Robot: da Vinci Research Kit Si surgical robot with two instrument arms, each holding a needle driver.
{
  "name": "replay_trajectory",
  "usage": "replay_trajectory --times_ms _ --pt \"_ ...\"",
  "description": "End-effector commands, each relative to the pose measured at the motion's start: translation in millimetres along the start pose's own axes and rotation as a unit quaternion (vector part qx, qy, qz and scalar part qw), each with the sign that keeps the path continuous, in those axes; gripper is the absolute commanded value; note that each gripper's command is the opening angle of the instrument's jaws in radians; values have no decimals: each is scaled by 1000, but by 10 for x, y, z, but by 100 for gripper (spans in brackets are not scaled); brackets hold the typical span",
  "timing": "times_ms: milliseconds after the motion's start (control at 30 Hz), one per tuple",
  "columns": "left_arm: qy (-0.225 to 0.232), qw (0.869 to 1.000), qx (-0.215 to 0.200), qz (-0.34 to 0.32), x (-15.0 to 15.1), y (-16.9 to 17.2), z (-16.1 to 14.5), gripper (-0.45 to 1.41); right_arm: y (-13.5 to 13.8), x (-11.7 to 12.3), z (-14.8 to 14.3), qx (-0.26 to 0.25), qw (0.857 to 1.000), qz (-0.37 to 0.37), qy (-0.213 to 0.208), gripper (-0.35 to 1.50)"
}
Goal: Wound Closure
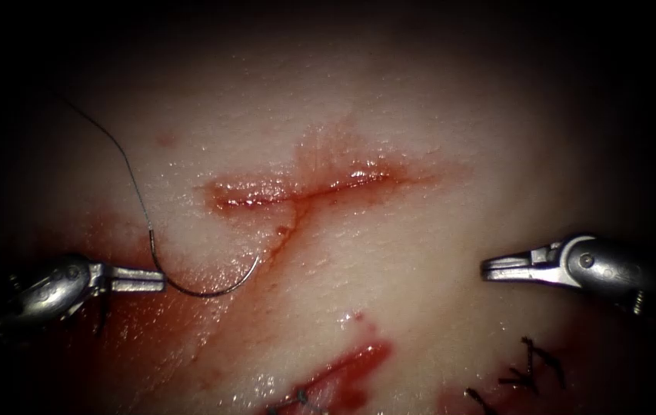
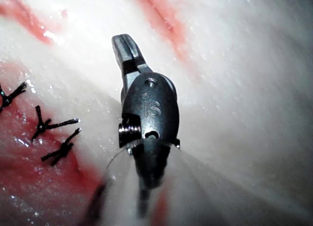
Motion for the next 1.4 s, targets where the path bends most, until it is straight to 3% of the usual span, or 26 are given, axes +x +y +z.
replay_trajectory --times_ms 33,533,600,667,700,767,1033,1200,1300,1400 --pt "1 1000 0 1 0 -7 6 -37 0 -2 9 2 1000 -2 2 -35" --pt "-4 1000 16 7 2 -4 23 -37 1 -4 5 6 1000 -2 -1 -35" --pt "-11 999 34 8 -2 -7 35 -8 4 -1 4 6 1000 0 -1 -35" --pt "-16 999 48 6 -2 -11 41 5 7 1 4 5 1000 2 -1 -35" --pt "-21 998 61 5 -3 -14 44 15 9 2 3 4 1000 4 -1 -20" --pt "-30 996 82 3 -4 -17 48 19 11 5 2 0 1000 6 -3 2" --pt "-60 992 115 -7 -10 -12 64 26 11 8 7 9 999 7 -34 56" --pt "-117 985 125 -9 -18 -2 82 27 9 10 7 9 999 7 -49 62" --pt "-149 979 138 -14 -26 1 94 31 8 10 9 3 997 6 -76 89" --pt "-162 975 151 -17 -32 -2 103 36 8 10 9 0 996 5 -84 96"
